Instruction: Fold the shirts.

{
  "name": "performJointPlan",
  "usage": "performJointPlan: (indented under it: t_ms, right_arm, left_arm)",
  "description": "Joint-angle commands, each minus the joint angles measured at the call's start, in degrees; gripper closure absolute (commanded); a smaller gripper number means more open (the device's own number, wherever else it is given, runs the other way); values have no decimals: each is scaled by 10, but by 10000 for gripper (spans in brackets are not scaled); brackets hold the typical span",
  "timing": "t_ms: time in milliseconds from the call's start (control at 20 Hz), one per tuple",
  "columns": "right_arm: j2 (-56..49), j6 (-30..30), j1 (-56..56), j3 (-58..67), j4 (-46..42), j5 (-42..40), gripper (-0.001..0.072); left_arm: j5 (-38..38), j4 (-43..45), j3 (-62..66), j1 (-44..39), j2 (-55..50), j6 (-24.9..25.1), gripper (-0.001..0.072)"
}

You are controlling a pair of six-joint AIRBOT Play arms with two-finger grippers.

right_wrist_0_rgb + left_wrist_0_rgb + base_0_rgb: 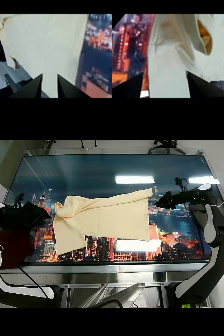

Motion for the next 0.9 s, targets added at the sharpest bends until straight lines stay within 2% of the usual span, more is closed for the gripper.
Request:
performJointPlan:
  t_ms: [0,300,500,550,600,650,850]
  right_arm:
    - [6,10,-3,-21,-4,18,490]
    - [37,18,-3,-23,-24,36,490]
    - [60,44,-3,-23,-103,36,490]
    - [61,53,-3,-23,-120,36,490]
    - [61,58,-3,-23,-132,36,490]
    - [61,60,-3,-25,-142,37,490]
    - [61,60,-7,-52,-151,42,491]
  left_arm:
    - [38,-18,-3,2,-45,42,116]
    - [-23,-17,100,-23,-153,43,117]
    - [-28,-18,108,-41,-161,70,119]
    - [-28,-17,108,-45,-161,76,139]
    - [-28,-17,108,-50,-161,84,448]
    - [-30,-17,108,-50,-161,92,638]
    - [-45,-16,108,-40,-158,90,690]
